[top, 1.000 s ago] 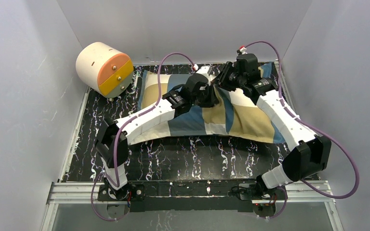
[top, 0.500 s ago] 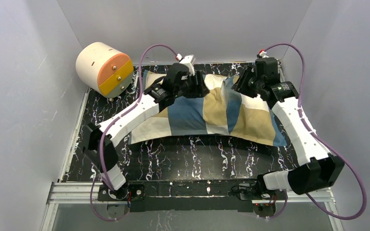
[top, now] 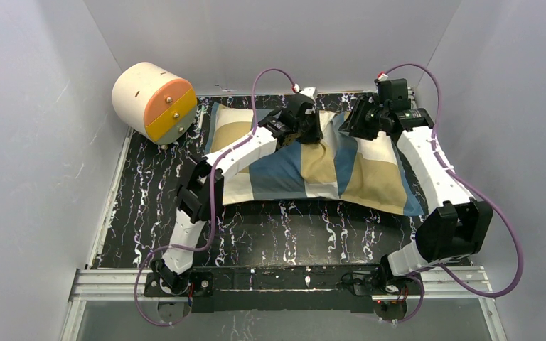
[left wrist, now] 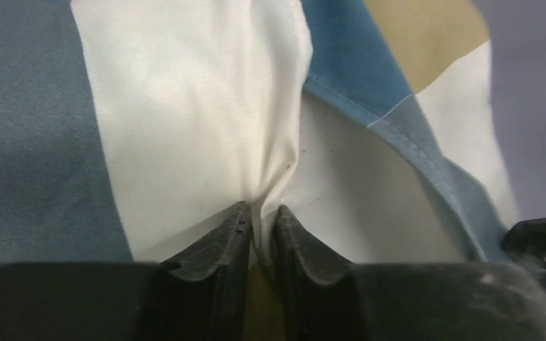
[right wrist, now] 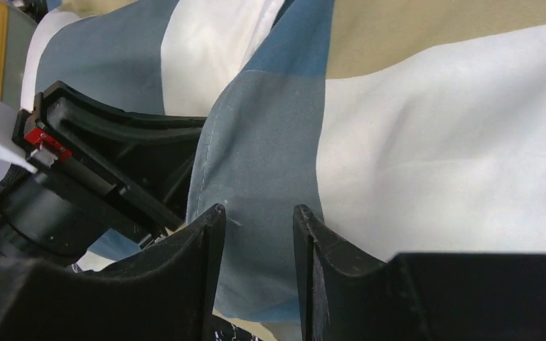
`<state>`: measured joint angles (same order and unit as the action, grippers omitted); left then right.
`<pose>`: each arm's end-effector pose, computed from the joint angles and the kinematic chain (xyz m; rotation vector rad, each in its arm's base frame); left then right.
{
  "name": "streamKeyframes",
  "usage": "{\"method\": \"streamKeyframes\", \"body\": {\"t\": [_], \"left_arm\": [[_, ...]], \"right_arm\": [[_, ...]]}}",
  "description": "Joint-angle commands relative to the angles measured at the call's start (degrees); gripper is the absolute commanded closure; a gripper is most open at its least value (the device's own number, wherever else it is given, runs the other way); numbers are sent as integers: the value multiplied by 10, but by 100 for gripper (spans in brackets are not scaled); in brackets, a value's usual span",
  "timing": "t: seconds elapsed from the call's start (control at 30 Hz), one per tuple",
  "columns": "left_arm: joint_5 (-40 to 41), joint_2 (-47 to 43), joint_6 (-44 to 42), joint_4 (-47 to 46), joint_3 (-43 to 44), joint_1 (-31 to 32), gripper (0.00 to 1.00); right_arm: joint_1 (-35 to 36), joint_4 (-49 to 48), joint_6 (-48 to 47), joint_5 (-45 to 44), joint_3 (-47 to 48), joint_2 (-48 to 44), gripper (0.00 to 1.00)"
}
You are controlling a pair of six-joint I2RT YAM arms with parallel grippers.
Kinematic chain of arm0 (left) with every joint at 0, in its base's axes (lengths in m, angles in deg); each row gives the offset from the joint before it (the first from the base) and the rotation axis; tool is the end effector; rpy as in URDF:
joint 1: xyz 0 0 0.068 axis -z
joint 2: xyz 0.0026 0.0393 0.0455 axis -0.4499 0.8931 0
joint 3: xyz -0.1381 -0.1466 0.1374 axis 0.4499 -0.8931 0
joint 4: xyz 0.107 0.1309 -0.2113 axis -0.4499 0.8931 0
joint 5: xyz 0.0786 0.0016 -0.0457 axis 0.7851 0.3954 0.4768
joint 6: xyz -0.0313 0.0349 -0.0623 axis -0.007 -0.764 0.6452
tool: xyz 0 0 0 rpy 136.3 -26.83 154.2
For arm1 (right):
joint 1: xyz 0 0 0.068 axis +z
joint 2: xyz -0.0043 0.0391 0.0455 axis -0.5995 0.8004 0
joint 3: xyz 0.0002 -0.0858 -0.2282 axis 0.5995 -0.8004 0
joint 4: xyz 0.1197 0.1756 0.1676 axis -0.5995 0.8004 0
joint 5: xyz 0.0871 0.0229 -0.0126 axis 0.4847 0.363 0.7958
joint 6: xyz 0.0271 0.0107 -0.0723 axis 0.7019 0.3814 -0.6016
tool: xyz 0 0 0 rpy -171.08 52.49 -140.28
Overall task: Put the pillow into the pillowcase
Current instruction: Stuff the pillow into the pillowcase.
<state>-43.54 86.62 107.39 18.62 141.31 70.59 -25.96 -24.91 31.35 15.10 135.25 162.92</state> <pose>0.3849 -0.3711 0.2541 0.2176 2.1121 -0.8404 0.3566 0.0785 0.3118 0.2977 2.2990 0.5343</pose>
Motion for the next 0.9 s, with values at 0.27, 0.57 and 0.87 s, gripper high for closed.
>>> {"method": "streamKeyframes", "body": {"t": [0.27,0.57,0.87], "left_arm": [[-90,-80,165,-163,48,5,100],[-137,-72,283,-296,-44,14,100],[-92,-79,124,-68,4,4,67]], "right_arm": [[0,-168,39,181,-126,6,72],[8,-385,154,253,-228,-5,83],[-10,-199,117,134,-167,-52,61]]}}
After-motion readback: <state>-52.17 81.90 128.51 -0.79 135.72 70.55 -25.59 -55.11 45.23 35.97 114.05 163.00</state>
